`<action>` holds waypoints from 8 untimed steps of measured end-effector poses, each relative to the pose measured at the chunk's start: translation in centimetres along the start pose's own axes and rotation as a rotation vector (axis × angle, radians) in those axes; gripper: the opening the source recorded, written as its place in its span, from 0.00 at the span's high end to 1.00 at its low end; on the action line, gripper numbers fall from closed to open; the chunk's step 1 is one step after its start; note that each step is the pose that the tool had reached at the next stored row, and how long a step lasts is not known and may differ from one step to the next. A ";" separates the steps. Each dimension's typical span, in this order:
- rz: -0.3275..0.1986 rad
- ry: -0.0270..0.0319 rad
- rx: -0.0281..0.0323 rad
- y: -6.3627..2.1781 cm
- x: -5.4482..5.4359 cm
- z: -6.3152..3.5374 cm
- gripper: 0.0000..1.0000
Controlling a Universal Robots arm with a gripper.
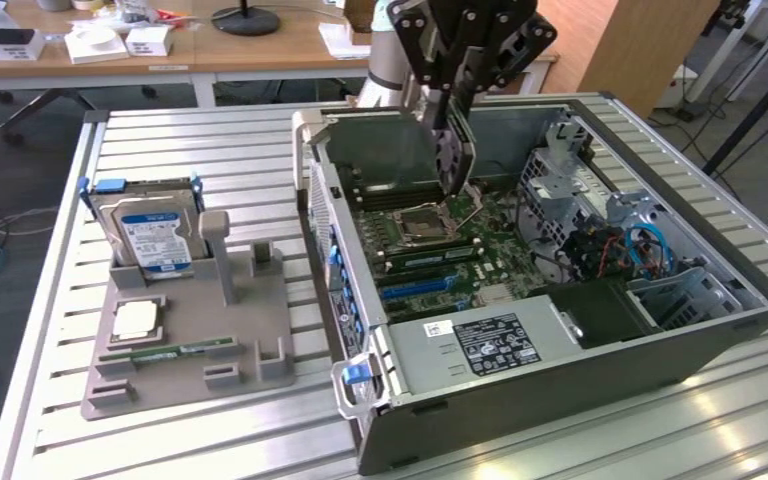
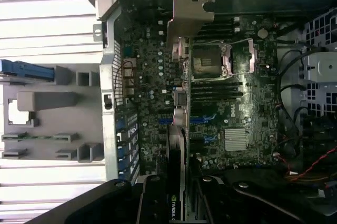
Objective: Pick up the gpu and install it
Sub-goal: 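Pick up the gpu and move the gpu toward the slot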
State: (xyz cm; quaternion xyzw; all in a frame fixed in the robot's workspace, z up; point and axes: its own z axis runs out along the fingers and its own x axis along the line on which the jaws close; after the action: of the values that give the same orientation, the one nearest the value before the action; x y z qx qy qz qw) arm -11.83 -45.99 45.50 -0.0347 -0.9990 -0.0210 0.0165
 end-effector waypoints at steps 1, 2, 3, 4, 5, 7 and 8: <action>0.000 0.0001 0.0001 0.02 -0.4 -0.02 0.74; 0.000 0.0000 0.0001 0.05 -0.7 -0.03 0.74; 0.000 0.0000 0.0001 0.07 -1.1 -0.04 0.74; 0.000 0.0001 0.0001 0.10 -1.4 -0.05 0.74; 0.000 0.0000 0.0000 0.12 -1.8 -0.06 0.74; 0.000 0.0001 0.0001 0.17 -2.5 -0.08 0.74; 0.000 0.0001 0.0001 0.19 -2.8 -0.09 0.74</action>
State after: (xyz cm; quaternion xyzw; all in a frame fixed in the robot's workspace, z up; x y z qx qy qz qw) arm -9.04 -45.99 45.50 -0.0345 -0.9990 -0.0209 0.0166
